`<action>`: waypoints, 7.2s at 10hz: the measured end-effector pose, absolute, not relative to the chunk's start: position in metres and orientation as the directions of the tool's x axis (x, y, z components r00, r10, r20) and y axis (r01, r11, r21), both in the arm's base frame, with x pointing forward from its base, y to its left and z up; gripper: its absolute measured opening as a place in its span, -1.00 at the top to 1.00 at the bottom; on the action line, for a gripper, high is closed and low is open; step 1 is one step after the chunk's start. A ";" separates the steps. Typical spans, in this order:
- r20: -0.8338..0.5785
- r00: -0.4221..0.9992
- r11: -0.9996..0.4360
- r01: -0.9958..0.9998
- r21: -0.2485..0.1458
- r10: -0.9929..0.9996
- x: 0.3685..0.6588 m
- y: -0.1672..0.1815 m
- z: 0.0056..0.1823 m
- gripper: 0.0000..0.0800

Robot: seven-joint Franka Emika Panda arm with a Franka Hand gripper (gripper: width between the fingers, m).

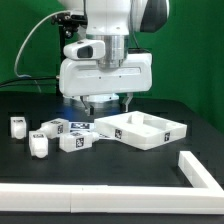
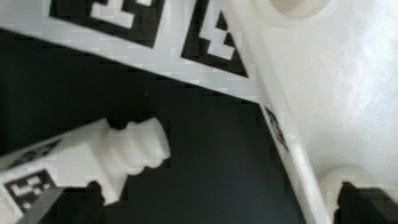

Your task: Assemble one leg

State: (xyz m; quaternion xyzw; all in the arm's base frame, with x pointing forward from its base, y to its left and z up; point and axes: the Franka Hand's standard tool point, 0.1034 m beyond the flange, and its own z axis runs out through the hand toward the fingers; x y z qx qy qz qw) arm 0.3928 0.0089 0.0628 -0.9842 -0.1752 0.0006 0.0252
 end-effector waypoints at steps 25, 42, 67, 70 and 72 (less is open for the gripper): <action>-0.031 0.999 -0.999 0.021 -0.046 0.022 0.418 0.005 0.108 0.88; -0.155 0.984 -0.995 -0.096 -0.037 -0.089 0.560 -0.028 0.086 0.87; -0.158 0.985 -0.997 -0.074 -0.017 -0.071 0.584 -0.021 0.007 0.87; -0.180 0.977 -0.992 -0.122 -0.014 -0.118 0.581 -0.024 0.019 0.70; -0.208 0.922 -0.943 -0.334 -0.001 -0.327 0.563 -0.030 0.046 -0.10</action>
Offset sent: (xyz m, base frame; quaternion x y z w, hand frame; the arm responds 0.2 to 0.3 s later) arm -0.0061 0.0352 -0.0226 -0.0431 0.0232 -0.2070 0.9771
